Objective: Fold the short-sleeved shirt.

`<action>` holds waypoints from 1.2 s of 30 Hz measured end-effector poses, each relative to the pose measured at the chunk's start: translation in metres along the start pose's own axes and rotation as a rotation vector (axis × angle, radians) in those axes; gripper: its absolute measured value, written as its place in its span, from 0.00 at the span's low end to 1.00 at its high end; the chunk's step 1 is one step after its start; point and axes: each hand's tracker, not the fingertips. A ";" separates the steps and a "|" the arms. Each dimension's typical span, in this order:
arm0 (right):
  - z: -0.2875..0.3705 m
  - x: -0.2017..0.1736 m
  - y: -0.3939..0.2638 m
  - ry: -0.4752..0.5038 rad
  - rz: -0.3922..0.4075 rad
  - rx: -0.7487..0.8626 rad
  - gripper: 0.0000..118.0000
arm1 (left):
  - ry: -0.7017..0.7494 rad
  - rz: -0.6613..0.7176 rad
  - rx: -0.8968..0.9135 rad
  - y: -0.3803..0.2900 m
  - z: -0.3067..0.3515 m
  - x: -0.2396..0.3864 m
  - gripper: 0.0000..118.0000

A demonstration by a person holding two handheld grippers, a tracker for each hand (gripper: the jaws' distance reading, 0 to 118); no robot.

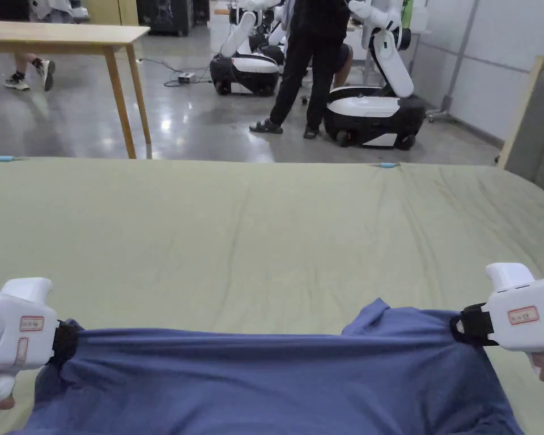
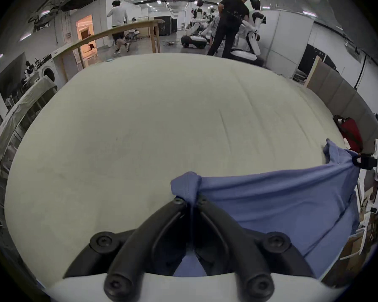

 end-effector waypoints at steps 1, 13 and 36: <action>0.012 -0.001 -0.004 0.010 -0.002 0.008 0.04 | -0.018 0.008 0.023 -0.005 0.013 -0.003 0.01; 0.126 -0.024 -0.103 0.030 0.043 0.133 0.04 | -0.092 -0.016 0.167 -0.101 0.124 -0.021 0.01; 0.121 -0.040 -0.195 -0.050 -0.032 0.232 0.93 | -0.020 0.065 0.263 -0.180 0.136 -0.037 0.85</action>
